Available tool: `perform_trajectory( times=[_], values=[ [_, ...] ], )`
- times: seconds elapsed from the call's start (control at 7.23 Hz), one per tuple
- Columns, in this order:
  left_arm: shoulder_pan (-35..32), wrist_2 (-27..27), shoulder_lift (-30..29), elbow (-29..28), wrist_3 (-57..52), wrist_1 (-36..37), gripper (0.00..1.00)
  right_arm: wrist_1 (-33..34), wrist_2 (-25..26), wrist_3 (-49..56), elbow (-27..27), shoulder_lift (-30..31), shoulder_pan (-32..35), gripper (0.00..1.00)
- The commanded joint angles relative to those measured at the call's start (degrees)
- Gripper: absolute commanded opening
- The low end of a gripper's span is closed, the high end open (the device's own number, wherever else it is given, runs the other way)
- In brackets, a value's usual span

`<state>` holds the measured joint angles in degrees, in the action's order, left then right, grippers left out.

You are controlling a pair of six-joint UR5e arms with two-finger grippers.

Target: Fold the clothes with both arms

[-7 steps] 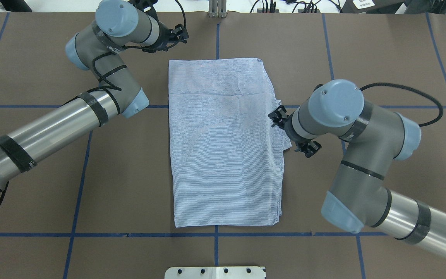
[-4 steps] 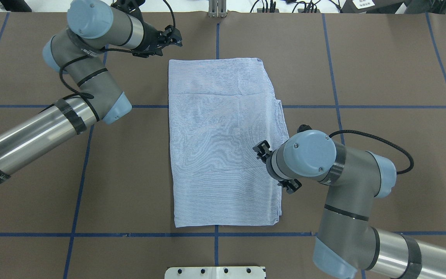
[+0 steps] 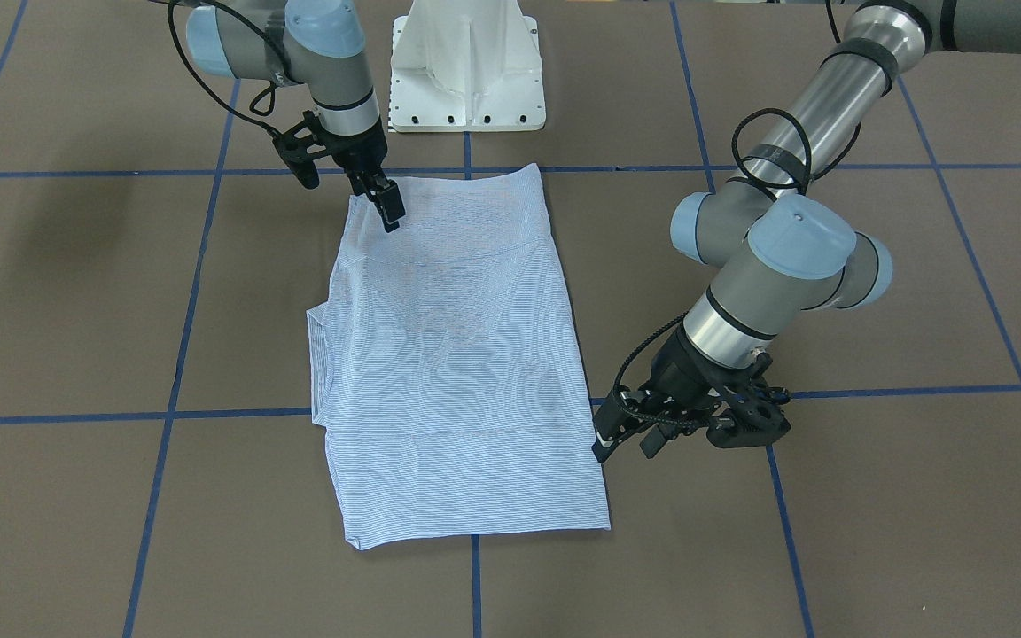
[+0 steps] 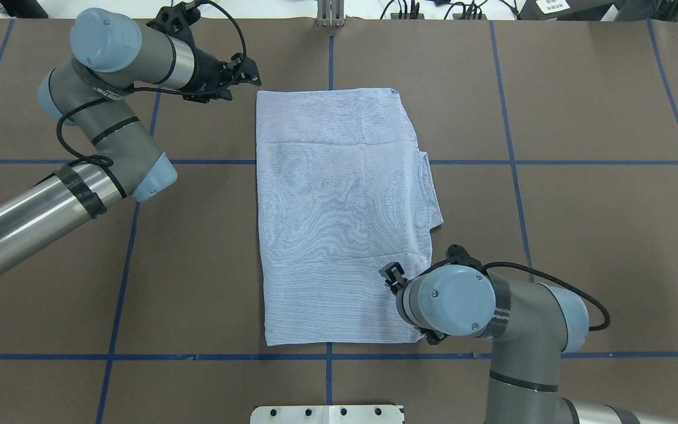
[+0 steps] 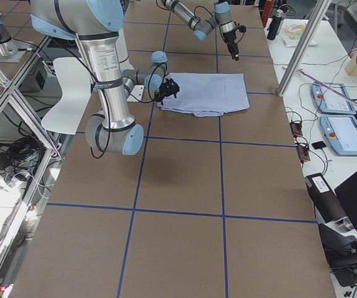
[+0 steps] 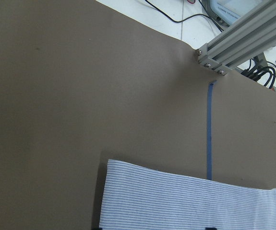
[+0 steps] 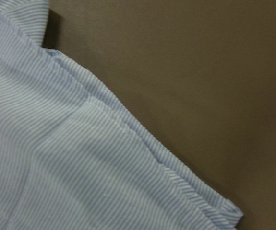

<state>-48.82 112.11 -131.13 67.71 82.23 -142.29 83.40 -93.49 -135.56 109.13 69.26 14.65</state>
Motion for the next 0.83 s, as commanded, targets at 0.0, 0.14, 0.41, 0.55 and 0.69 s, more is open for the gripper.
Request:
perform_trajectory(
  times=[0.0,0.14,0.41,0.55,0.69],
  values=[
    [0.1,0.0,0.0,0.1,1.6,0.0,0.77,-0.2,0.5,-2.2,5.2,4.9,-1.4,1.00],
    [0.1,0.0,0.0,0.1,1.8,0.0,0.77,-0.5,3.4,-6.5,5.4,4.8,-1.6,1.00],
    [0.1,0.0,-0.1,0.3,1.9,0.0,0.77,-2.0,7.8,-10.9,4.8,4.0,-3.1,1.00],
    [0.1,-0.1,-0.1,0.8,2.0,0.0,0.77,-4.4,8.8,-11.8,4.3,4.2,-4.3,1.00],
    [0.1,-0.1,-0.1,1.0,3.2,0.0,0.77,-4.6,9.0,-11.7,3.6,4.4,-5.2,1.00]
  ],
)
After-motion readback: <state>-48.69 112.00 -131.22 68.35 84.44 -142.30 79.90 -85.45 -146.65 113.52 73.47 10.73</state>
